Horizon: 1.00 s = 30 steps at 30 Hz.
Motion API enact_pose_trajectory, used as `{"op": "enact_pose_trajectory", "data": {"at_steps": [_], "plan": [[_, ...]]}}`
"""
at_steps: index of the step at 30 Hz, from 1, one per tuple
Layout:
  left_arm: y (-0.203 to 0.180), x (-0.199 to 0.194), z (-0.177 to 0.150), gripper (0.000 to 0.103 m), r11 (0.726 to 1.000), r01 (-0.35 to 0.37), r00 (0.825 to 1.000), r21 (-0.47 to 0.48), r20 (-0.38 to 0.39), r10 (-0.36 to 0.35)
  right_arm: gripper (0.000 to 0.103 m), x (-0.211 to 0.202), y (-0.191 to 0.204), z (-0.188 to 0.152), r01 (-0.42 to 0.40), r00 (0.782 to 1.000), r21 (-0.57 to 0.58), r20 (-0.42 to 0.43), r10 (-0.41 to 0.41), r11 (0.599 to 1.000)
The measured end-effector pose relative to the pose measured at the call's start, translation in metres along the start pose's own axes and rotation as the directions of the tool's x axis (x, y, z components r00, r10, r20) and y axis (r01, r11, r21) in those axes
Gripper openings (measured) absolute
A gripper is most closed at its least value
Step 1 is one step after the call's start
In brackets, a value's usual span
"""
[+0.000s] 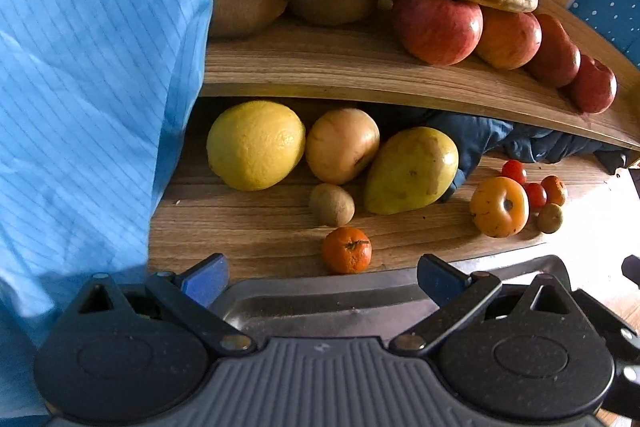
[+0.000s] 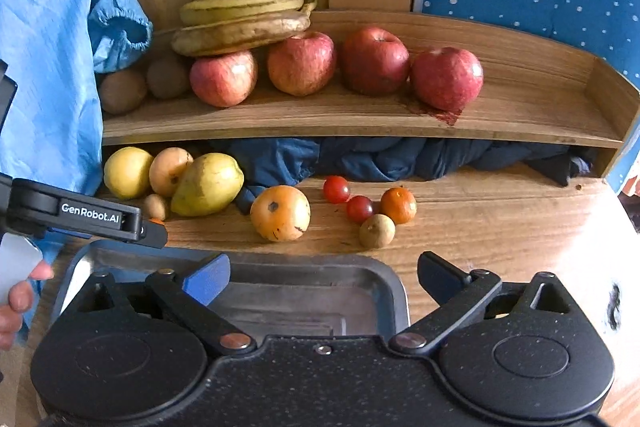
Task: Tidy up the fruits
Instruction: 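Reach the left tool toward the small tangerine while the right tool reaches the orange fruit, then close the left tool on the tangerine while the right tool grasps the orange fruit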
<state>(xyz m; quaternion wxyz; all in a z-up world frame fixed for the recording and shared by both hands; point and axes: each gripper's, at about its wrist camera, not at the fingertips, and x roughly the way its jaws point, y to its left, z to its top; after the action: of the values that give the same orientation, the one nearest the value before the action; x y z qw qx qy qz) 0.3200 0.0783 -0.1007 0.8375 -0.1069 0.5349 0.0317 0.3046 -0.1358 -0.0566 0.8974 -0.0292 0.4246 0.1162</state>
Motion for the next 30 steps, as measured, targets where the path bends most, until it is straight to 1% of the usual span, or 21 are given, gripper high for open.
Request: {"op": "enact_pose_trajectory", "data": {"at_steps": [8, 10, 14, 15, 16, 21, 25, 30], "plan": [[0.001, 0.005, 0.007, 0.100, 1.000, 0.002, 1.000, -0.001, -0.010, -0.002, 0.095, 0.023, 0.004, 0.013, -0.033, 0.999, -0.024, -0.009, 0.032, 0.999], [-0.001, 0.005, 0.007, 0.098, 1.000, 0.000, 1.000, 0.000, -0.011, 0.000, 0.091, 0.029, 0.006, 0.018, -0.038, 0.999, -0.033, -0.010, 0.038, 0.999], [0.000, 0.006, 0.009, 0.092, 1.000, 0.002, 1.000, -0.003, -0.017, -0.002, 0.083, 0.041, 0.007, 0.024, -0.055, 0.998, -0.050, -0.016, 0.054, 0.997], [0.002, 0.005, 0.009, 0.089, 1.000, 0.003, 1.000, -0.005, -0.019, -0.003, 0.078, 0.044, 0.008, 0.026, -0.055, 0.998, -0.055, -0.016, 0.054, 0.997], [0.003, 0.004, 0.008, 0.088, 1.000, 0.006, 1.000, -0.008, -0.019, -0.007, 0.076, 0.046, 0.009, 0.027, -0.058, 0.998, -0.060, -0.019, 0.057, 0.997], [0.004, 0.005, 0.007, 0.079, 0.999, 0.025, 0.999, -0.022, -0.023, -0.026, 0.070, 0.057, 0.013, 0.030, -0.073, 0.997, -0.085, -0.035, 0.071, 0.994], [0.002, 0.006, 0.006, 0.076, 0.999, 0.035, 0.999, -0.022, -0.027, -0.035, 0.064, 0.065, 0.016, 0.030, -0.079, 0.996, -0.095, -0.052, 0.074, 0.992], [-0.001, 0.008, 0.006, 0.066, 0.999, 0.042, 0.999, -0.011, -0.032, -0.042, 0.060, 0.073, 0.017, 0.030, -0.085, 0.994, -0.102, -0.071, 0.078, 0.991]]}}
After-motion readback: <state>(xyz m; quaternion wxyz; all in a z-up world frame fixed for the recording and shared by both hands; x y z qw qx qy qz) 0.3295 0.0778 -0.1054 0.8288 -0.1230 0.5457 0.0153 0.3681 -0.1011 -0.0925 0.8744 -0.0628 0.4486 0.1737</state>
